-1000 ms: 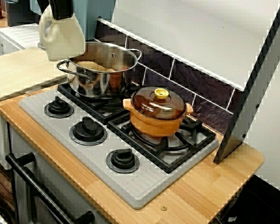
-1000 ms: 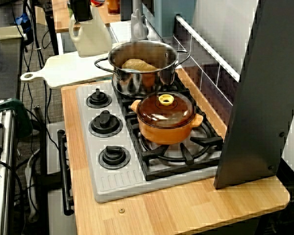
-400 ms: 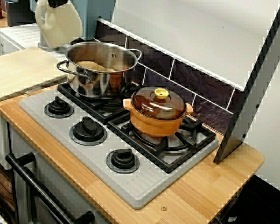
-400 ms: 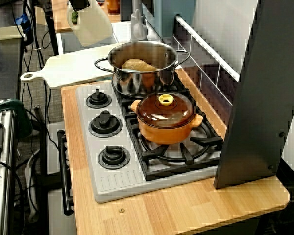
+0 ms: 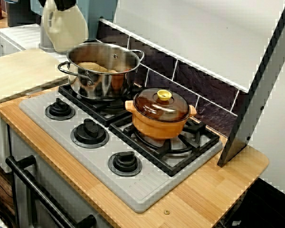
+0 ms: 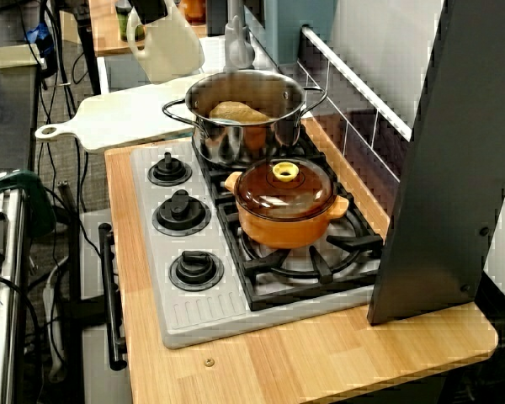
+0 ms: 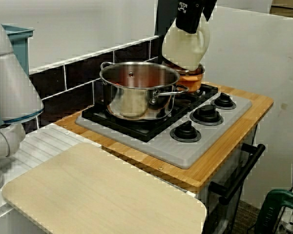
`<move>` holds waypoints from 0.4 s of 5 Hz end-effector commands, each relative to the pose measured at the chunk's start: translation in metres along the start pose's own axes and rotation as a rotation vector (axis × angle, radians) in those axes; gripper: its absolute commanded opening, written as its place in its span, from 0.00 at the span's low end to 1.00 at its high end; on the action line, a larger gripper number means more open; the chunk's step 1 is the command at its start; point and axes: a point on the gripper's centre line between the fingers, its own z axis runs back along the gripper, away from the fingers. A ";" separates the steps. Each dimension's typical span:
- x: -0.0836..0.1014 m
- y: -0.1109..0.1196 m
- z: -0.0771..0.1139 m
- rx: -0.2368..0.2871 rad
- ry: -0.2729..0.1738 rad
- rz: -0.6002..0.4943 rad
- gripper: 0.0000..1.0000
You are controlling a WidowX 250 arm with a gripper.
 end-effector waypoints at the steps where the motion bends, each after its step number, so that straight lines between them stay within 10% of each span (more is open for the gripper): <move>1: 0.025 -0.013 -0.002 0.010 -0.037 0.009 0.00; 2: 0.035 -0.014 -0.001 0.007 -0.061 0.026 0.00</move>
